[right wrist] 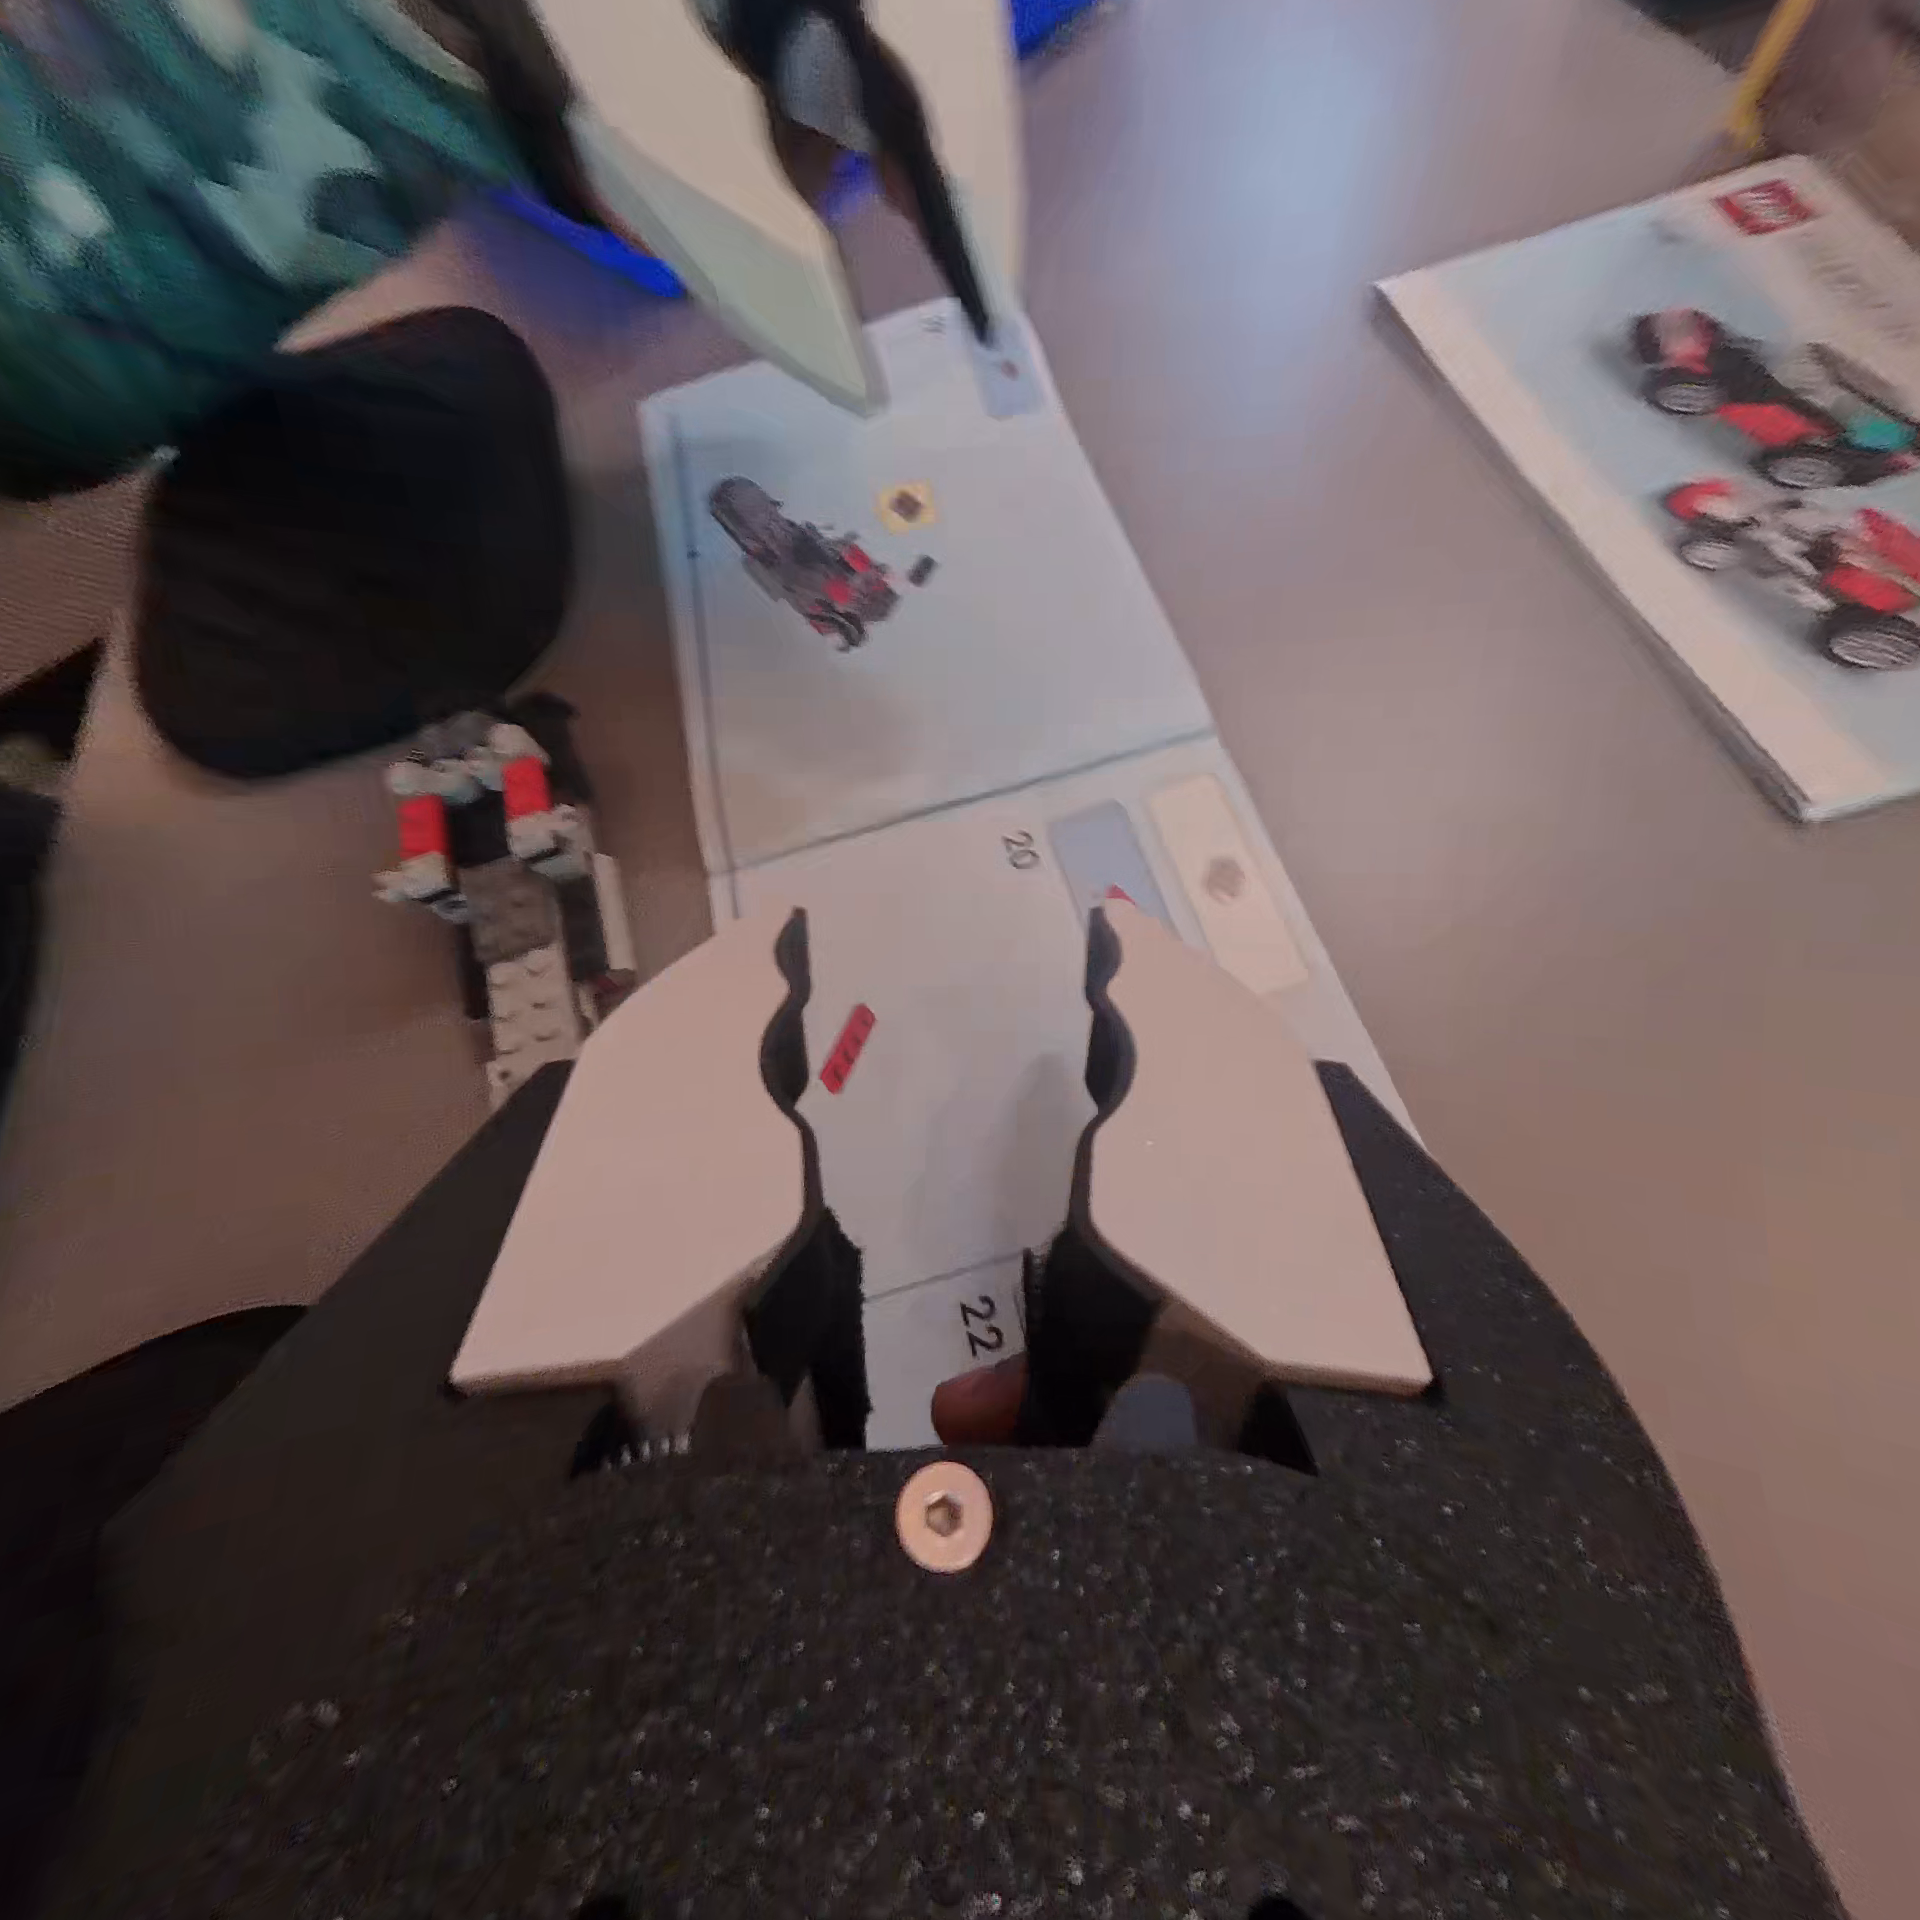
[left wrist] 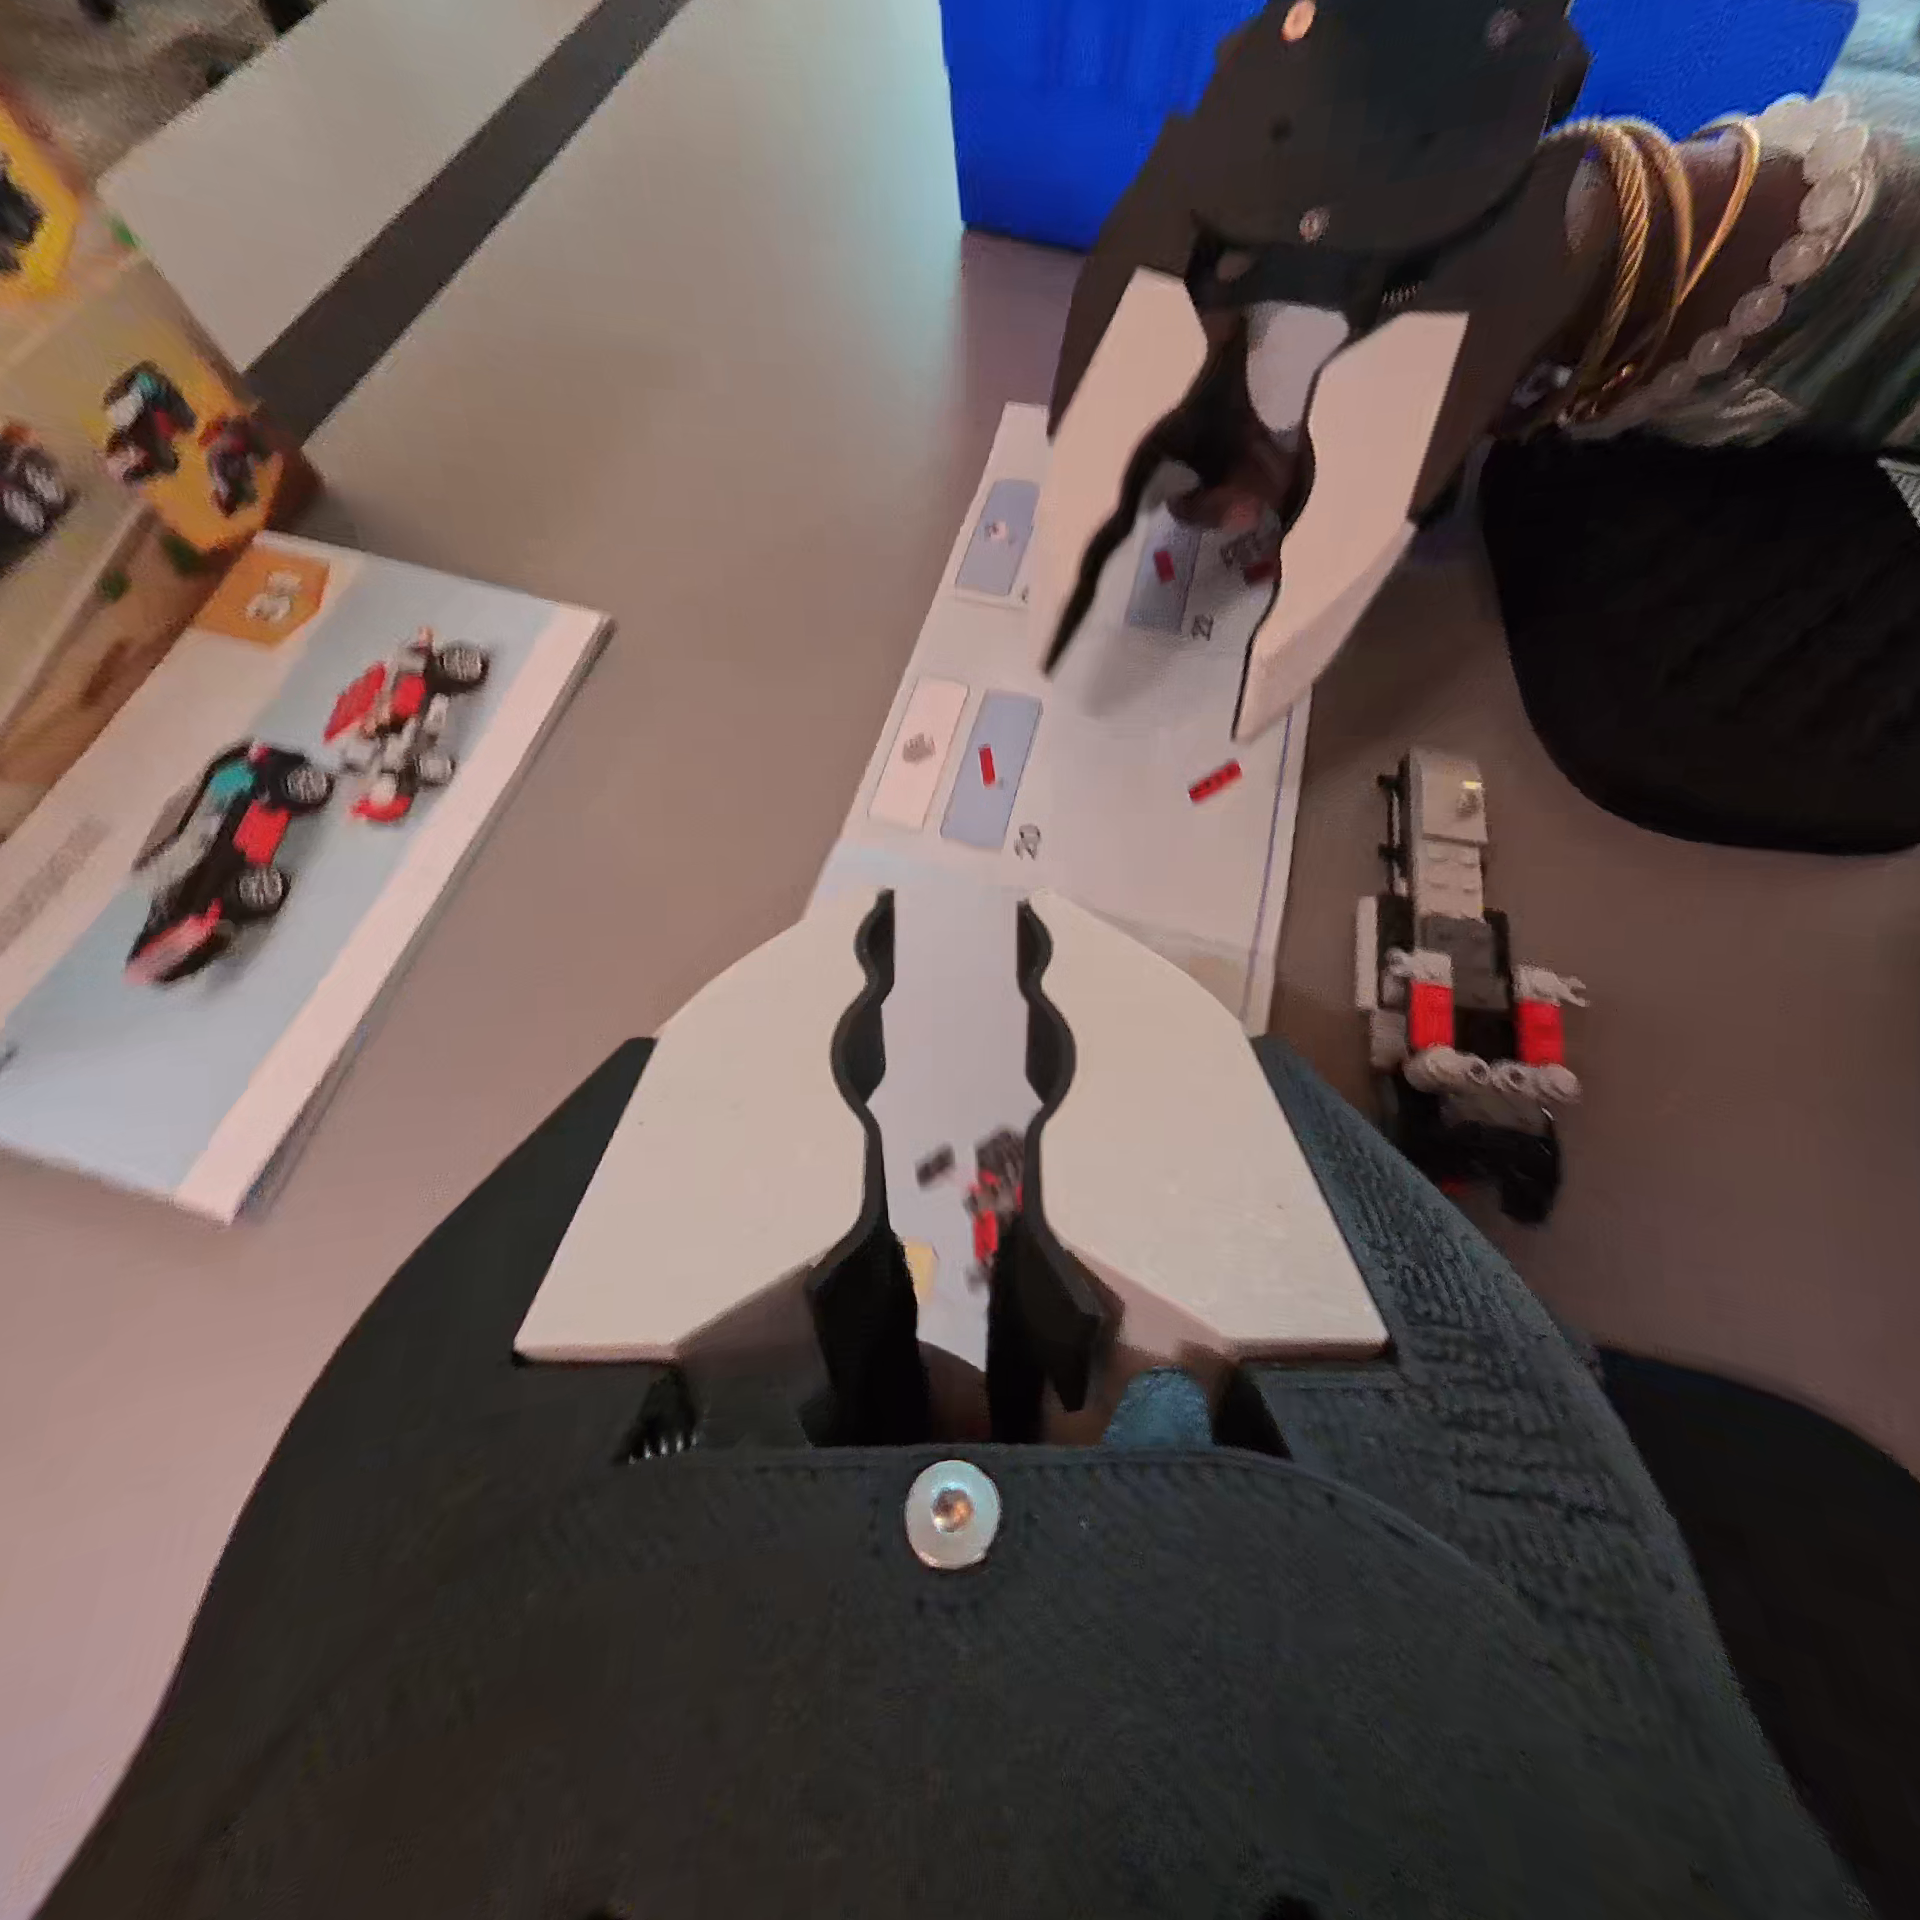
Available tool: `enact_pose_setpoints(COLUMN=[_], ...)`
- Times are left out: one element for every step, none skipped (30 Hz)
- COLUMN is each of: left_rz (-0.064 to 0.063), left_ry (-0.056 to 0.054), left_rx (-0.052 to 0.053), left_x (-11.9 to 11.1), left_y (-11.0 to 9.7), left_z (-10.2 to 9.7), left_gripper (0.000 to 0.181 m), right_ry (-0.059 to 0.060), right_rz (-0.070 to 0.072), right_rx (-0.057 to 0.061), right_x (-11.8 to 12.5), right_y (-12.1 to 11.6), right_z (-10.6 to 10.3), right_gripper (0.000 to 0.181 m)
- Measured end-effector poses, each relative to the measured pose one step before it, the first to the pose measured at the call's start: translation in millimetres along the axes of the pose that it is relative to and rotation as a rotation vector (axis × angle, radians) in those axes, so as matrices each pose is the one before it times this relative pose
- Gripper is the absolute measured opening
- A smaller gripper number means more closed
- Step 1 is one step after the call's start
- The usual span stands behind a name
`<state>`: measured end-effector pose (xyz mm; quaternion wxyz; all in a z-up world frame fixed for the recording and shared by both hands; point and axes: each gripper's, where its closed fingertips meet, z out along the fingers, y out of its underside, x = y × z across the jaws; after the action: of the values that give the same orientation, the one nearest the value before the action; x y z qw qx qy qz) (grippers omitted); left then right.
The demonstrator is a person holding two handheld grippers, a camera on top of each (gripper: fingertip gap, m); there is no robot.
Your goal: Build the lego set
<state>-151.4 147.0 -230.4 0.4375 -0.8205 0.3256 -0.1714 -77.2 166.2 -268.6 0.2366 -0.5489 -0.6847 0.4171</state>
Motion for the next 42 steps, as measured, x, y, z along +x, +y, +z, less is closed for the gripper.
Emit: enact_pose_setpoints(left_rz=[-0.0179,-0.014,-0.0133,-0.0118,-0.0069,-0.0033,-0.0018,-0.0003,0.0022,0.0057,0.0069,0.0017,-0.0103,-0.0209,-0.0217,-0.0142,-0.0064,-0.0047,-0.0086,-0.0097,-0.0087,-0.0095,-0.0067,0.0099,0.0394,0.061,0.0613,0.0458,0.0263,0.0128,0.0037,-0.0036,-0.0069,-0.0083,-0.0041,0.0063,0.0087,0.0019,-0.0032,-0.0094,-0.0165,-0.022], left_ry=[-0.0114,-0.0119,-0.0222,-0.0192,-0.0096,-0.019,-0.0371,-0.0496,-0.0605,-0.0732,-0.0828,-0.0839,-0.0855,-0.0963,-0.1097,-0.1115,-0.0982,-0.0763,-0.0541,-0.0317,-0.0089,0.0079,0.0154,0.0194,0.014,-0.0056,-0.0149,-0.0123,-0.0079,-0.0008,0.0069,0.0133,0.0164,0.0155,0.0118,0.0077,0.0069,0.0104,0.0085,0.0008,-0.003,-0.0037], left_rx=[-0.0214,-0.0223,-0.0119,0.0027,0.0087,0.0106,0.0127,0.0121,0.0062,-0.0054,-0.0171,-0.0174,-0.0059,0.0064,0.0187,0.0254,0.0197,0.0018,-0.0238,-0.049,-0.0648,-0.0601,-0.0428,-0.0311,-0.0334,-0.0349,-0.0242,-0.0131,-0.0074,-0.0033,-0.0045,-0.0118,-0.0163,-0.0114,-0.0022,0.0014,-0.0029,-0.0075,-0.0091,-0.0092,-0.004,0.0164], left_x=[3.32,3.33,2.09,2.7,4.26,2.99,0.51,-1.33,-3.18,-5.77,-7.87,-8.67,-9.34,-11.11,-13.28,-14.3,-13.91,-12.51,-10.73,-8.42,-5.37,-2.26,-0.11,1.59,1.27,-1.5,-2.95,-3.08,-3.52,-3.48,-3.54,-3.61,-3.89,-4.17,-3.77,-2.98,-1.89,-0.78,-0.46,-0.68,-0.3,0.56], left_y=[6.14,7.3,5.78,3.18,1.46,0.45,0.12,0.57,2.16,4.75,7.15,7.56,6.31,4.68,3.35,3.1,4.63,8.08,12.6,16.7,18.8,16.7,11.56,7.54,6.42,5.83,3.94,3.16,3.51,4.03,4.71,5.7,6.48,6.27,5.32,4.13,3.09,2.08,1.04,-0.15,-2.5,-7.13], left_z=[-6.41,-2.82,-0.31,0.54,0.04,-1.7,-3.89,-6.22,-7.61,-8.58,-9.41,-10.16,-11.17,-12.53,-14.12,-15.25,-14.91,-13.15,-9.88,-5.34,-0.43,3.42,5.94,6.49,5.78,3.7,1.78,0.7,0.26,-0.26,-0.79,-1.47,-1.84,-1.56,-1.29,-1.25,-1.11,-1.1,-1.25,-1.74,-2.85,-5.04], left_gripper=[0.025,0.027,0.029,0.03,0.03,0.03,0.03,0.03,0.03,0.03,0.03,0.03,0.03,0.032,0.036,0.039,0.042,0.045,0.05,0.055,0.057,0.058,0.058,0.055,0.05,0.049,0.045,0.045,0.044,0.044,0.045,0.045,0.045,0.045,0.045,0.045,0.045,0.045,0.045,0.045,0.046,0.048], right_ry=[0.0269,0.0164,0.0153,0.0187,0.0281,0.0352,0.0226,0.0149,-0.0065,-0.0014,0.0012,0.0023,-0.0019,-0.0023,-0.0004,0.0009,0.0084,0.0034,0.0002,-0.0016,-0.007,-0.0096,-0.0091,-0.0088,-0.0007,0.0078,0.009,0.0059,0.0001,-0.0002,0.0048,0.0048,0.0007,-0.0011,0.0004,0.0041,0.0017,-0.0019,-0.0025,0.0034,0.0037,0.0021], right_rz=[0.0076,0.0133,0.0078,-0.0026,-0.0168,-0.0238,-0.0316,-0.0025,0.0207,0.0041,-0.0051,-0.005,0.0021,0.005,0.007,0.0071,0.0073,0.0039,0.0065,0.012,0.0163,0.0171,0.0132,0.0058,-0.0006,-0.0036,-0.002,0.004,0.0075,0.0071,0.0041,-0.0005,-0.004,-0.005,-0.0048,-0.0034,-0.0028,-0.0026,-0.0033,-0.0012,0.001,-0.0006], right_rx=[-0.0055,-0.0172,-0.0245,-0.0355,-0.0283,-0.0022,-0.0168,0.0006,0.0034,0.0023,-0.0017,-0.001,0.0005,0.0014,0.0023,0.002,0.0007,0.0058,0.017,0.0254,0.0286,0.025,0.0183,0.0096,0.0009,0.0018,0.0052,0.0078,0.0068,0.0018,-0.0051,-0.0098,-0.0089,-0.0081,-0.0109,-0.0118,-0.0087,-0.0017,0.004,-0.0001,-0.0072,-0.0007], right_x=[2.89,1.73,1.22,1.49,2.45,2.61,2.29,2.46,1.53,1.72,1.39,0.75,-0.28,-0.84,-0.54,-0.05,1.28,0.9,0.87,1.08,0.43,-0.26,-0.66,-1.32,-0.34,0.7,1.19,1.37,0.81,0.89,1.35,1.17,0.28,-0.05,0.26,0.85,0.53,-0.28,-0.64,-0.15,-0.89,-2.24], right_y=[3.39,4.85,5.94,7.62,6.07,0.55,2.02,0.58,0.44,0.61,0.78,0.61,0.27,0.13,-0.04,-0.11,-0.17,-0.88,-2.45,-4.04,-4.58,-4.05,-2.57,-0.86,0.42,0.2,-0.24,-0.64,-0.69,0.15,1.02,1.77,1.38,1.18,1.49,1.76,1.41,0.42,-0.21,0.19,0.06,-1.47], right_z=[-0.82,1.05,2.75,3.83,3.78,-0.06,0.08,-0.43,-0.59,-0.91,-0.79,-0.48,-0.36,-0.26,-0.29,-0.2,-0.04,-0.24,-0.59,-0.93,-1.03,-0.83,-0.44,-0.32,-0.51,-0.82,-1.03,-0.91,-0.79,-0.54,-0.38,-0.09,0.13,0.38,0.39,0.4,0.18,-0.2,-0.77,-1.9,-3.45,-4.95], right_gripper=[0.054,0.057,0.061,0.063,0.063,0.064,0.064,0.068,0.068,0.067,0.067,0.067,0.068,0.07,0.071,0.073,0.078,0.081,0.082,0.082,0.081,0.08,0.079,0.079,0.078,0.077,0.075,0.074,0.072,0.071,0.069,0.069,0.069,0.068,0.066,0.066,0.065,0.065,0.065,0.066,0.066,0.066])
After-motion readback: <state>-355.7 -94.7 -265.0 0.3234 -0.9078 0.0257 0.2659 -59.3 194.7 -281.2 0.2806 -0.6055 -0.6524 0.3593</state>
